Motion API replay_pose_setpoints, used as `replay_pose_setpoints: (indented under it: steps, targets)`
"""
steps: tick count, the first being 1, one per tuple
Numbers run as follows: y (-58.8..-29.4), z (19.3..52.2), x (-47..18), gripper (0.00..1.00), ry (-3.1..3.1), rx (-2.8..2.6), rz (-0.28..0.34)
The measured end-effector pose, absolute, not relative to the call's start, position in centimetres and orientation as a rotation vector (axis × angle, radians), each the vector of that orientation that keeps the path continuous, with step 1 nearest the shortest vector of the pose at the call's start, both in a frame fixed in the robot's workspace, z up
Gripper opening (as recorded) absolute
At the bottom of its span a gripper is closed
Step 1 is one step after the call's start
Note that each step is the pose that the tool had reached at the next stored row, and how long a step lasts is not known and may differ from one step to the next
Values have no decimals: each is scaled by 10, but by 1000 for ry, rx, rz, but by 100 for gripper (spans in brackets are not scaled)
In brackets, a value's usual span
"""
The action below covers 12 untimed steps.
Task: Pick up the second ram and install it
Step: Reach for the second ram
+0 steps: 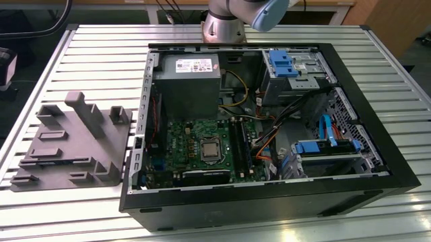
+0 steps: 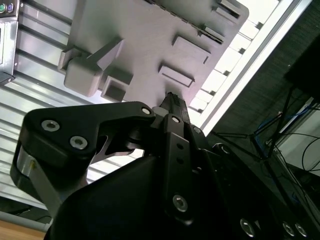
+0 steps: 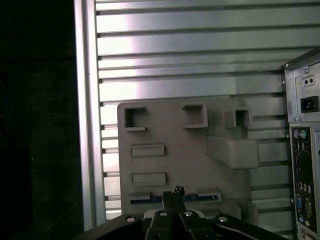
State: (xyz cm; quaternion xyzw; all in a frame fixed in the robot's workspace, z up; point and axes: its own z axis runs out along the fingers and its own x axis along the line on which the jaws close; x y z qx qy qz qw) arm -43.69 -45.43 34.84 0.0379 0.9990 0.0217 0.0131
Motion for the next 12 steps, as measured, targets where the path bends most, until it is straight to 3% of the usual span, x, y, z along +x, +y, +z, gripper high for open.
replay_pose_setpoints:
  steps: [12]
  targets:
    - [-458, 345, -440, 11, 3112, 118, 68]
